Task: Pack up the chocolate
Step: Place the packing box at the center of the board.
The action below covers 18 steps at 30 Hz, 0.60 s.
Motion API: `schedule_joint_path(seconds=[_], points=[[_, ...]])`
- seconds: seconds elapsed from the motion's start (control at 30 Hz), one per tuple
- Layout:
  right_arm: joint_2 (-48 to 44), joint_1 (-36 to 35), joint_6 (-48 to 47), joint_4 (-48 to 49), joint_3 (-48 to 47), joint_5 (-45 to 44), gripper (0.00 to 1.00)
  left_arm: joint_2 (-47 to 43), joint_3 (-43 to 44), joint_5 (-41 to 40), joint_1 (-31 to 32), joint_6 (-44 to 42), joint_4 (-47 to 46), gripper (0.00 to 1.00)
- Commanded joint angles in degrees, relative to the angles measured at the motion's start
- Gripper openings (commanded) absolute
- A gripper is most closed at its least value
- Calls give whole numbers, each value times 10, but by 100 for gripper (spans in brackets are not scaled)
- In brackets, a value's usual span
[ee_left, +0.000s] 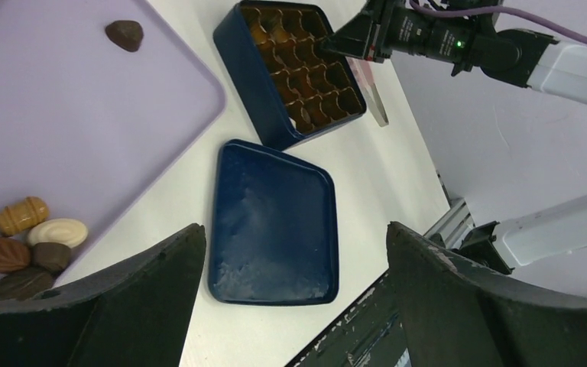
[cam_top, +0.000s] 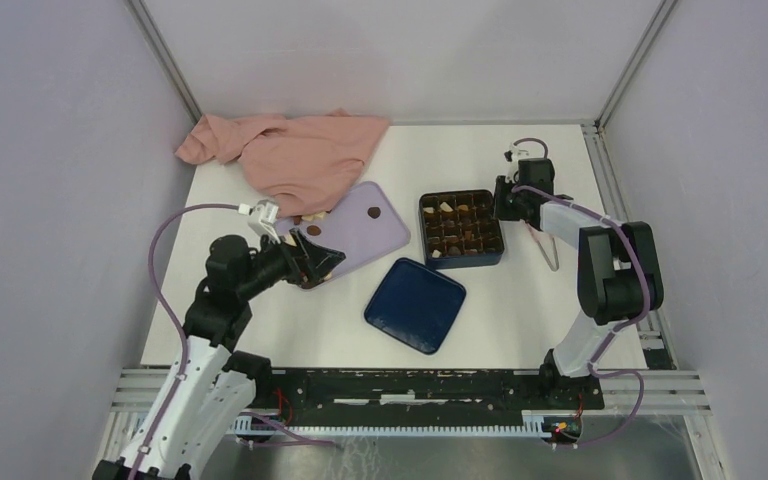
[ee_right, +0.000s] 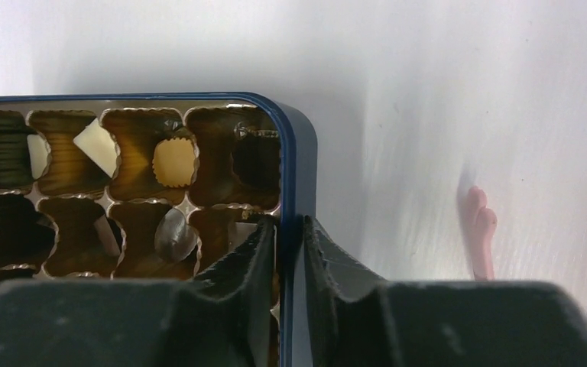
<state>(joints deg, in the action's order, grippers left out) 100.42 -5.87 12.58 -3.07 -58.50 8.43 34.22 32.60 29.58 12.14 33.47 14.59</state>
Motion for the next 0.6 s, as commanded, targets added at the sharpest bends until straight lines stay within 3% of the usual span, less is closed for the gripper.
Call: schedule_joint_path(seconds=[0.0, 0.17, 0.3, 0.43, 0.57], points=[[-42, -2, -5, 33, -19, 27, 29, 18, 4, -68, 73, 31, -35, 92], [-91, 16, -74, 35, -19, 50, 51, 54, 23, -207, 215, 30, -32, 88], [-137, 54, -168, 9, -21, 172, 54, 74, 49, -323, 289, 20, -12, 82], [-191, 90, -242, -16, -12, 300, 61, 89, 72, -371, 326, 14, -17, 81], [-245, 92, -314, -64, -19, 389, 68, 115, 81, -363, 354, 8, -51, 83]])
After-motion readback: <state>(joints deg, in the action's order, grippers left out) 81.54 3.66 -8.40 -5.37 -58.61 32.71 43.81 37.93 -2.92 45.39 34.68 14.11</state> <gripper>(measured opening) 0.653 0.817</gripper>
